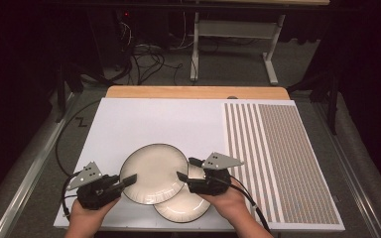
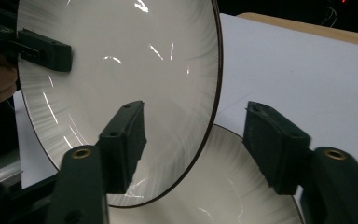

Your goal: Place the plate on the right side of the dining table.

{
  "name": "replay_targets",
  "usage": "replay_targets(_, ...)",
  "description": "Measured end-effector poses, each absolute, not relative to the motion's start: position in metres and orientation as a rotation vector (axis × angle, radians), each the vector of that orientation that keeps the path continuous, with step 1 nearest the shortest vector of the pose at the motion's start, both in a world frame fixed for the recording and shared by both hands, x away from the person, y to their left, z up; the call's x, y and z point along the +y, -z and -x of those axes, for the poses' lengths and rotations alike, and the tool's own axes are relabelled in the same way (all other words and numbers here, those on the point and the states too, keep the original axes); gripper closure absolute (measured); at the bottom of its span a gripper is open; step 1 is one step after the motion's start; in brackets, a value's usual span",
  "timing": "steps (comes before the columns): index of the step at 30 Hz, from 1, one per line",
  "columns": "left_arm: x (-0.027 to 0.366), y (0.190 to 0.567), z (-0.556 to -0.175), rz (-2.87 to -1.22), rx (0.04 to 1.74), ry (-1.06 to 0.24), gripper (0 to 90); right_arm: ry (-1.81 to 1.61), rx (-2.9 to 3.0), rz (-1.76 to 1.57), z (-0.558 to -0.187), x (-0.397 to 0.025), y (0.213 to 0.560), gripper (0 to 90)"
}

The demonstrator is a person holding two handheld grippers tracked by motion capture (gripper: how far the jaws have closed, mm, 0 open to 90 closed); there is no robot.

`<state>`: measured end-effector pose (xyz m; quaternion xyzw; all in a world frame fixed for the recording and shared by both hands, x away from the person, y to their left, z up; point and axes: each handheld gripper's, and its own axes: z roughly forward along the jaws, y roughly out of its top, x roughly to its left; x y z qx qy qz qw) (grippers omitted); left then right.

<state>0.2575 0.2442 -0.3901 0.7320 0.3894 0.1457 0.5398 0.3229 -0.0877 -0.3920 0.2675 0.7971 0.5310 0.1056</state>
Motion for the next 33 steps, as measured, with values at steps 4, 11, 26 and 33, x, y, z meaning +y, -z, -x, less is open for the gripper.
replay_targets(4, 0.243, 0.391, -0.257, -1.739, 0.917, -0.346, 77.0, -1.583, 2.37, -0.825, -0.324, -0.086, 0.395, 53.6)
replay_targets(11, 0.242, 0.39, -0.256, -1.743, 0.907, -0.355, 77.1, -1.588, 2.425, -0.872, -0.327, -0.085, 0.399, 63.8)
replay_targets(26, 0.246, 0.392, -0.259, -1.685, 0.956, -0.264, 79.1, -1.675, 2.441, -1.011, -0.333, -0.09, 0.4, 84.7)
replay_targets(33, 0.242, 0.389, -0.257, -1.657, 0.967, -0.242, 80.1, -1.702, 2.434, -1.016, -0.328, -0.096, 0.392, 86.7)
